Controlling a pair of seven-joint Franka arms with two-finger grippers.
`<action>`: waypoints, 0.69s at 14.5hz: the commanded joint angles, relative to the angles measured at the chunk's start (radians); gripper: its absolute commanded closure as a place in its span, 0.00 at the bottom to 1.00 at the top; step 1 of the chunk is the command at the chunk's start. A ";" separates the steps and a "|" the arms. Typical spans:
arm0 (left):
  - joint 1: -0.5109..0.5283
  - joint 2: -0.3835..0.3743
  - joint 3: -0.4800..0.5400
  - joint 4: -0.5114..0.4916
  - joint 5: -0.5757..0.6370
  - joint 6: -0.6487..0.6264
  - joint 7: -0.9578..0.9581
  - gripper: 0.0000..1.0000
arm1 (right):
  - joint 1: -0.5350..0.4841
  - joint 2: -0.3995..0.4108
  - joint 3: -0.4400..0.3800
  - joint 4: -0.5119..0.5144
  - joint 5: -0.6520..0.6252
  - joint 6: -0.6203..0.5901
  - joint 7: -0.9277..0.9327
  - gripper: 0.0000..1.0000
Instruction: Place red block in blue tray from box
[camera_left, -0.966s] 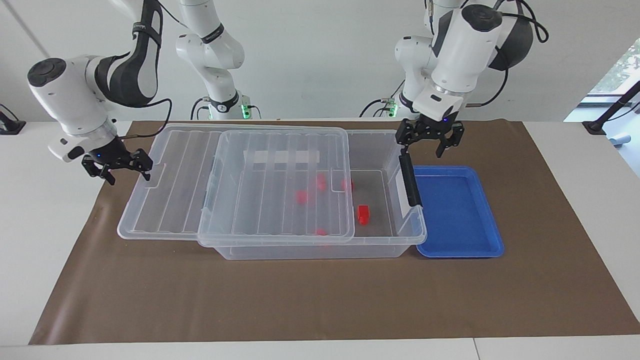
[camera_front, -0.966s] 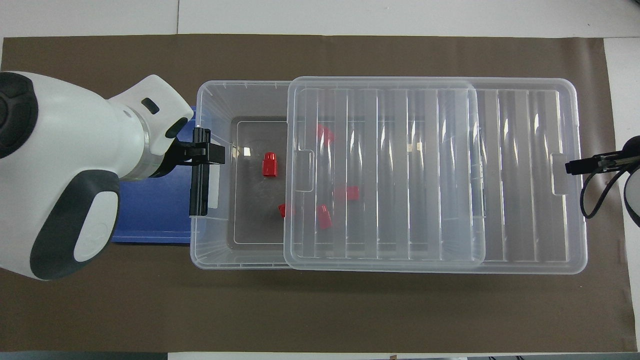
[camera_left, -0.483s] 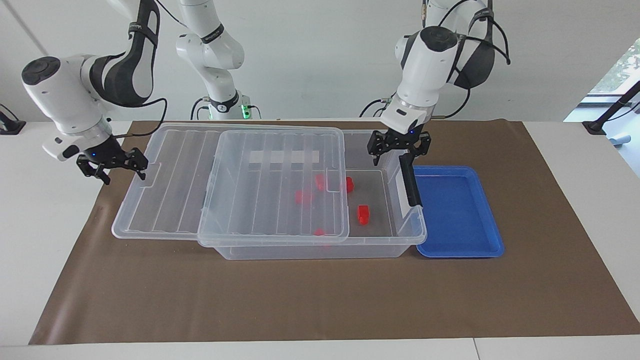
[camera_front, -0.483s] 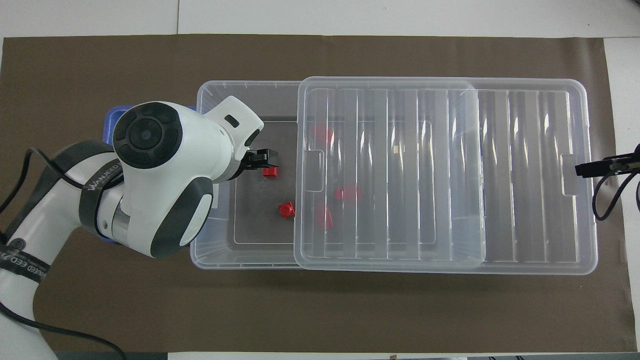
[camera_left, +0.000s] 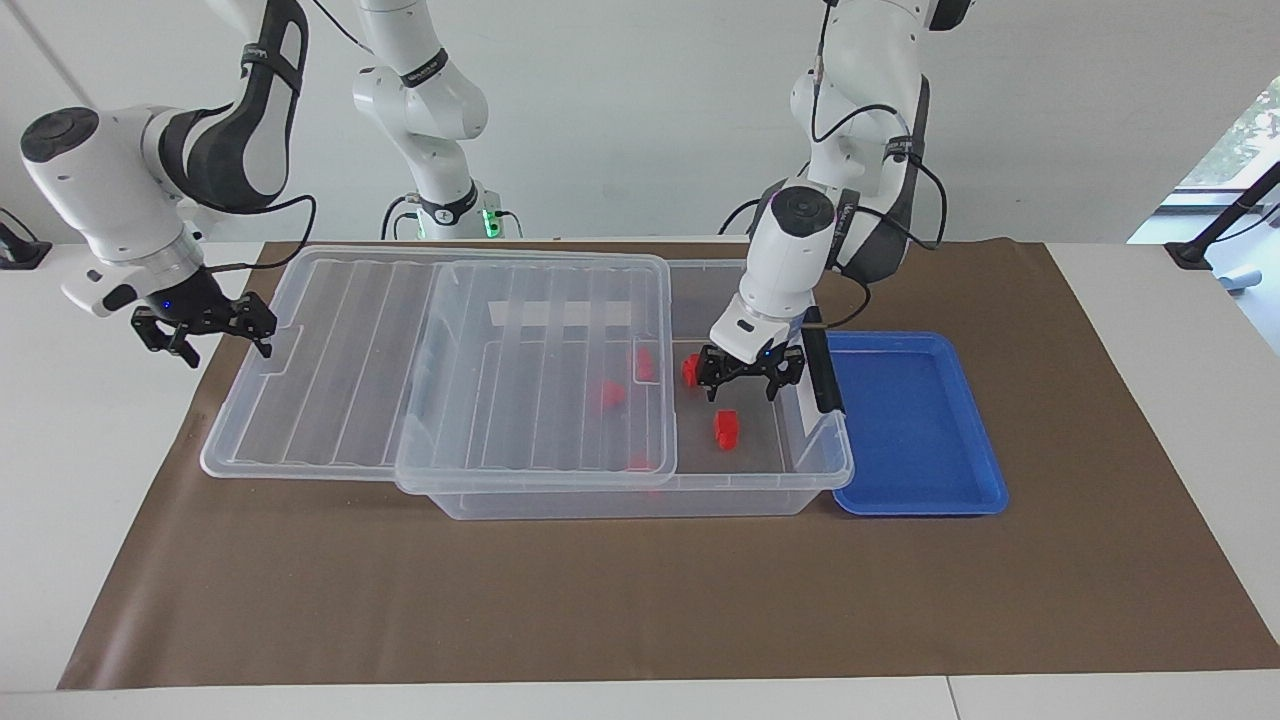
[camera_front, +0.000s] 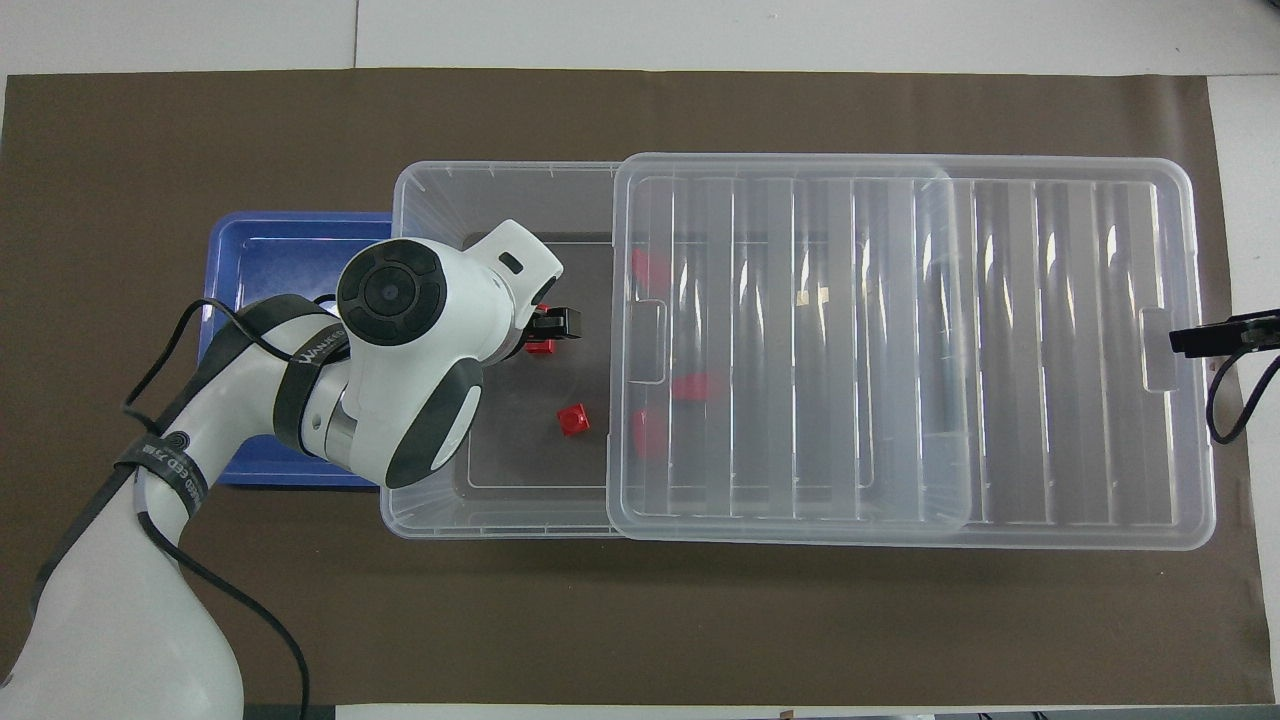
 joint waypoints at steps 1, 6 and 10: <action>-0.032 0.049 0.015 -0.015 0.047 0.065 -0.008 0.03 | -0.018 -0.007 0.007 -0.012 -0.009 0.019 -0.034 0.00; -0.034 0.074 0.016 -0.044 0.072 0.108 -0.013 0.47 | 0.002 0.016 0.010 0.072 -0.006 -0.072 -0.017 0.00; -0.037 0.073 0.018 -0.037 0.105 0.101 -0.017 1.00 | 0.081 0.025 0.013 0.222 -0.003 -0.255 0.117 0.00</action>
